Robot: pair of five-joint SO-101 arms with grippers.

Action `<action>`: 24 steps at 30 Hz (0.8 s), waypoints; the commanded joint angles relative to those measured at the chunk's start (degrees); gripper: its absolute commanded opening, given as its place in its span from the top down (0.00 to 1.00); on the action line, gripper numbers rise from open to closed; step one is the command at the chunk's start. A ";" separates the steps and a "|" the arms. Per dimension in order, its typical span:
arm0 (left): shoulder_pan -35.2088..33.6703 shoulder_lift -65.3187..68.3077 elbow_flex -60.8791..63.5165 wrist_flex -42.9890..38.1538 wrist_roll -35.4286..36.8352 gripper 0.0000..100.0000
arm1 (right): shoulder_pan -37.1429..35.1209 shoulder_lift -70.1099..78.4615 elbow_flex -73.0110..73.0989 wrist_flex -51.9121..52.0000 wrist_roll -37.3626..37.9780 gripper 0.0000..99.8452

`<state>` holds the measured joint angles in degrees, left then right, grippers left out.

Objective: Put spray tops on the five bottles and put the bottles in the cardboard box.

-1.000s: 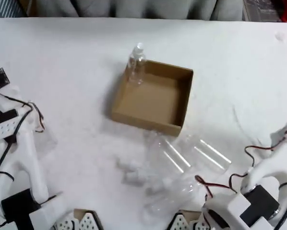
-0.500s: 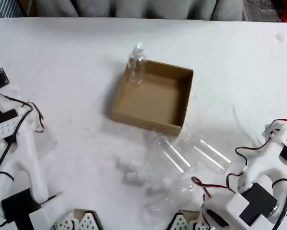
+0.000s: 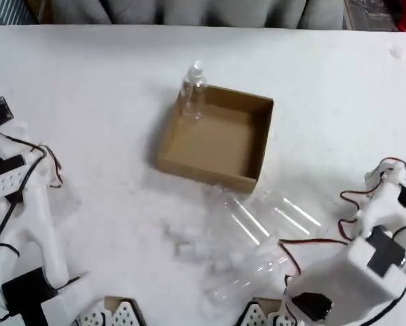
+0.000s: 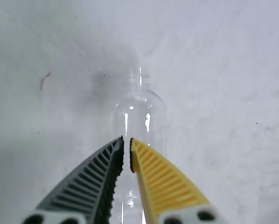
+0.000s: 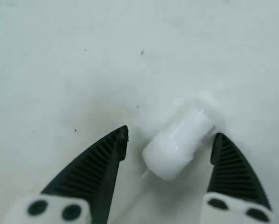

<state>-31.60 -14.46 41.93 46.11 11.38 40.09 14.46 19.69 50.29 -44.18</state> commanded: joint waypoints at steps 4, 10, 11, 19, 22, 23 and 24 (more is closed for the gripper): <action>0.13 -1.63 -0.35 -1.58 0.18 0.97 | -0.48 6.55 -10.37 9.71 0.26 0.79; 0.13 -1.63 -0.35 -1.58 0.18 0.97 | -0.40 6.64 -16.00 16.31 10.37 0.99; 0.13 -1.63 -0.35 -1.58 0.18 0.97 | -0.66 6.64 -16.88 17.71 11.16 0.97; 0.13 -1.54 -0.35 -1.58 0.18 0.97 | -1.45 6.64 -28.13 23.60 36.04 0.98; 0.13 -1.54 -0.35 -1.58 0.18 0.97 | -1.63 6.64 -31.21 25.54 48.88 0.98; 0.13 -1.54 -0.35 -1.58 0.18 0.97 | -1.63 6.64 -32.26 26.77 52.92 0.98; 0.13 -1.54 -0.35 -1.58 0.18 0.97 | -1.63 6.64 -33.41 27.82 56.53 0.98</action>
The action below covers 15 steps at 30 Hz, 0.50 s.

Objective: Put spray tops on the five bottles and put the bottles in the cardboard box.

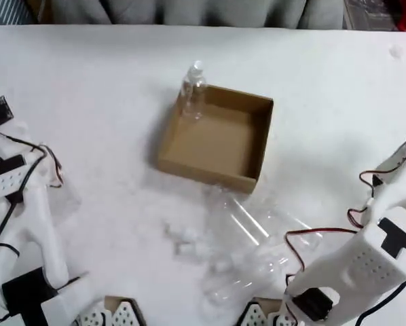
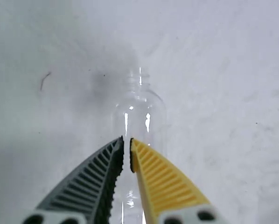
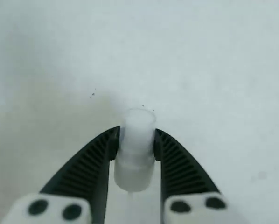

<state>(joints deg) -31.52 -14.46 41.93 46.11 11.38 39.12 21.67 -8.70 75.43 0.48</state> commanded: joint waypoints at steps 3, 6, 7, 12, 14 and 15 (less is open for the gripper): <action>0.04 -1.54 -0.35 -1.58 0.18 0.97 | -0.66 -0.66 -7.56 3.82 18.46 0.98; 0.04 -1.54 -0.35 -1.58 0.18 0.97 | -0.57 -2.07 -8.79 5.32 24.09 0.98; 0.04 -1.54 -0.35 -1.58 0.18 0.97 | -0.66 -2.86 -8.79 5.76 26.81 0.98; -0.04 -1.54 -0.35 -1.58 0.18 0.97 | -1.10 -5.05 -8.70 10.59 41.05 0.98; -0.13 -1.54 -0.35 -1.58 0.18 0.97 | -1.10 -5.32 -7.56 11.82 43.43 0.98; -0.22 -1.54 -0.35 -1.58 0.18 0.97 | -1.10 -5.58 -6.15 11.38 44.22 0.98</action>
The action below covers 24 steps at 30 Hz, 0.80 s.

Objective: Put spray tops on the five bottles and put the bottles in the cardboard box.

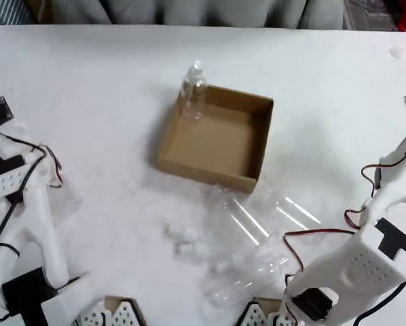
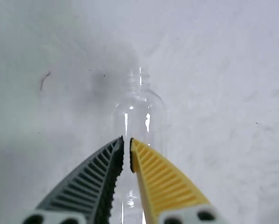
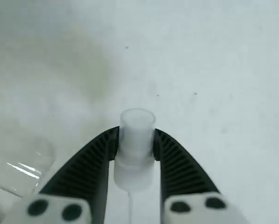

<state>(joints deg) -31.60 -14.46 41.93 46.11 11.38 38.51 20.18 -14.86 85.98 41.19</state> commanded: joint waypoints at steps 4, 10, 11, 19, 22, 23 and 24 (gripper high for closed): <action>-0.13 -1.54 -0.35 -1.58 0.18 0.97 | -0.92 -4.26 6.77 -4.62 4.57 0.98; -0.13 -1.54 -0.35 -1.58 0.18 0.97 | -0.84 -7.52 20.75 -18.15 4.48 0.98; -0.13 -1.54 -0.35 -1.58 0.18 0.97 | -0.75 -8.75 23.38 -20.53 4.31 0.98; -0.13 -1.54 -0.35 -1.41 0.18 0.97 | -1.71 -14.29 36.84 -30.29 4.13 0.97; -0.13 -1.54 -0.35 -1.32 0.18 0.97 | -2.24 -14.20 37.10 -30.29 4.13 0.91; -0.13 -1.54 -0.35 -1.32 0.18 0.97 | -2.24 -14.46 37.10 -30.29 4.13 0.89; -0.13 -1.54 -0.35 -1.32 0.18 0.97 | -2.33 -14.81 37.10 -30.29 4.13 0.86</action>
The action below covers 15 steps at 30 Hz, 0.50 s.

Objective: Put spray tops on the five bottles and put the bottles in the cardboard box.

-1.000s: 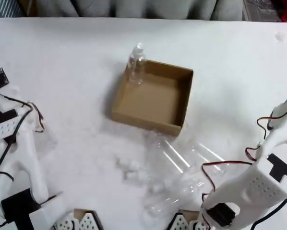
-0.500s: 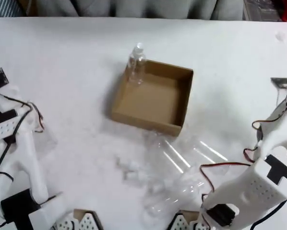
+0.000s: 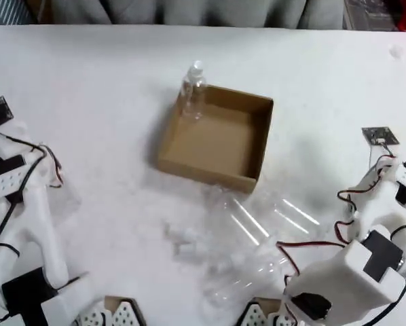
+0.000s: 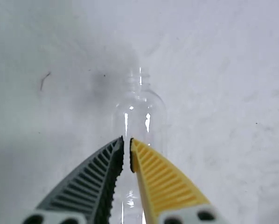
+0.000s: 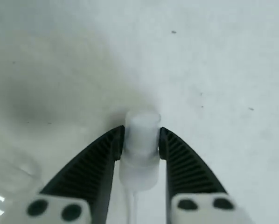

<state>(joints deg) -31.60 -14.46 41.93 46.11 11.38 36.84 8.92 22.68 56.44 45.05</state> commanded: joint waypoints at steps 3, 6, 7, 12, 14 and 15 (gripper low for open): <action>-0.04 -1.54 -0.35 -1.23 0.18 0.97 | -1.10 -3.65 -0.88 0.31 0.26 0.80; 0.13 -1.54 -0.35 -1.05 0.18 0.97 | -1.19 -3.65 -2.55 4.00 -0.18 0.78; 0.13 -1.54 -0.35 -1.05 0.18 0.97 | -1.19 -3.65 -3.69 5.05 -1.67 0.78; -0.04 -1.98 -0.62 0.70 0.18 0.97 | -1.19 -4.62 -7.82 13.32 -5.19 0.87; -0.40 -2.07 -0.97 1.32 0.18 0.97 | -0.92 -6.81 -7.91 14.20 -9.14 0.92; -0.84 -2.15 -1.05 1.41 0.18 0.97 | -0.66 -8.13 -7.82 14.20 -12.31 0.94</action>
<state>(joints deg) -31.60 -14.46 41.93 46.20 11.38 36.13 6.02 17.85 69.27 38.55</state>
